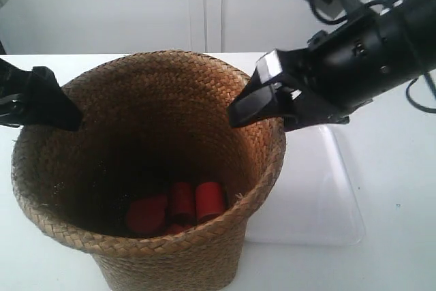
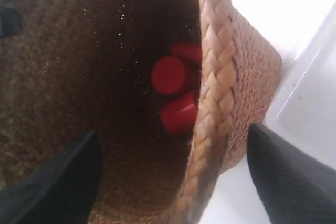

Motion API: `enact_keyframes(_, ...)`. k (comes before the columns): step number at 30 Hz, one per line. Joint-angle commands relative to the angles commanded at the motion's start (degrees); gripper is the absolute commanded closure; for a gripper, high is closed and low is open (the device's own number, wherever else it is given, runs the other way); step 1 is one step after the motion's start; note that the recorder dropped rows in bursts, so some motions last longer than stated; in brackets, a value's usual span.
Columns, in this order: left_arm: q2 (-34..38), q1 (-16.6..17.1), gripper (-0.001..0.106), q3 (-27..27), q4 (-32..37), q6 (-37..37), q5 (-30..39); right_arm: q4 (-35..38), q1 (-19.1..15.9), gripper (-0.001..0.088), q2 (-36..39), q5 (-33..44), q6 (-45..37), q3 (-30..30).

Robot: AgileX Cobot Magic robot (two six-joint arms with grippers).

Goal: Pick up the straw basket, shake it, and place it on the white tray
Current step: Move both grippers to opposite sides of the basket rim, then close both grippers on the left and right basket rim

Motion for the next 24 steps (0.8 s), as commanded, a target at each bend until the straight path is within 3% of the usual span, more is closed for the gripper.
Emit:
enact_keyframes(5,3.5,0.0,0.016,0.0,0.0,2.4,0.1,-1.7,1.2,0.0335,3.0,-0.8,2.1,0.0)
enact_keyframes(7,4.9,0.0,0.022,0.0,-0.2,2.2,-0.8,-1.3,1.2,0.0383,3.6,-0.8,2.0,0.0)
enact_keyframes(11,6.8,0.0,0.057,0.0,-4.4,2.0,-1.2,-1.2,1.2,0.0498,3.3,-4.7,1.9,0.0)
enact_keyframes(13,7.4,0.0,0.082,0.0,-6.4,2.2,-1.2,-1.1,1.2,0.0614,3.3,-6.3,1.9,0.0)
enact_keyframes(15,7.5,0.0,0.106,0.0,-6.7,2.6,-2.7,-0.4,1.2,0.0794,3.2,-7.1,1.9,0.0)
enact_keyframes(16,7.3,0.0,0.105,0.0,-6.9,2.8,-3.8,0.5,1.2,0.0866,3.2,-7.7,1.9,0.0)
enact_keyframes(24,0.1,-0.1,0.105,0.1,-8.1,6.5,-13.8,1.8,1.6,0.0868,-3.9,-15.7,-1.3,0.0)
